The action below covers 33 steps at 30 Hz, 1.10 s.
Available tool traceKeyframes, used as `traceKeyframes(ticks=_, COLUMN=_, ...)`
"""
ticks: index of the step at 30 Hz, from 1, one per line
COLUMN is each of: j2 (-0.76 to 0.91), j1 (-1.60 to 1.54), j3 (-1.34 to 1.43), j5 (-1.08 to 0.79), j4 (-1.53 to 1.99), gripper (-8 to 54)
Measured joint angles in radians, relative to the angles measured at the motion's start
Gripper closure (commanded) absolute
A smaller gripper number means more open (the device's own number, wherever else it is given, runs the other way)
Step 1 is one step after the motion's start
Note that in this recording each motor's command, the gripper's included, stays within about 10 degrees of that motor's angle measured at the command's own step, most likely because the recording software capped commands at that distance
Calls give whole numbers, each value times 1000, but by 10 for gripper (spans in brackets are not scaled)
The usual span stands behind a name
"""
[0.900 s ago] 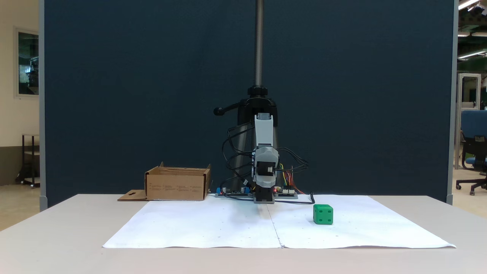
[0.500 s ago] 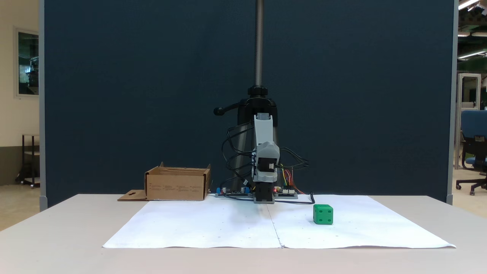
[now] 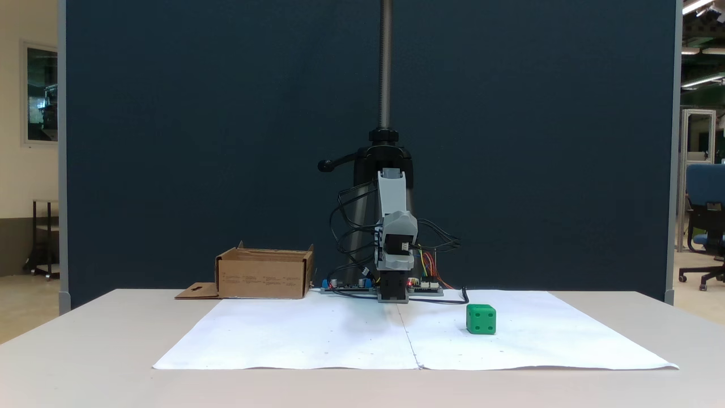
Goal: Grasp a green dice and put it in the bin.
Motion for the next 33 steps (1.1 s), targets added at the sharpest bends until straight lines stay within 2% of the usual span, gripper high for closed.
traceKeyframes(ticks=8, j2=0, j1=-11, j3=-74, j5=0, j4=298, gripper=66)
traceKeyframes(ticks=13, j2=0, j1=-41, j3=-267, j5=0, j4=632, gripper=66)
traceKeyframes(ticks=18, j2=0, j1=-138, j3=-575, j5=11, j4=968, gripper=66)
traceKeyframes(ticks=25, j2=0, j1=-328, j3=-686, j5=164, j4=1402, gripper=69)
traceKeyframes(ticks=27, j2=0, j1=-364, j3=-758, j5=210, j4=1508, gripper=98)
traceKeyframes(ticks=33, j2=-9, j1=-402, j3=-973, j5=330, j4=1818, gripper=96)
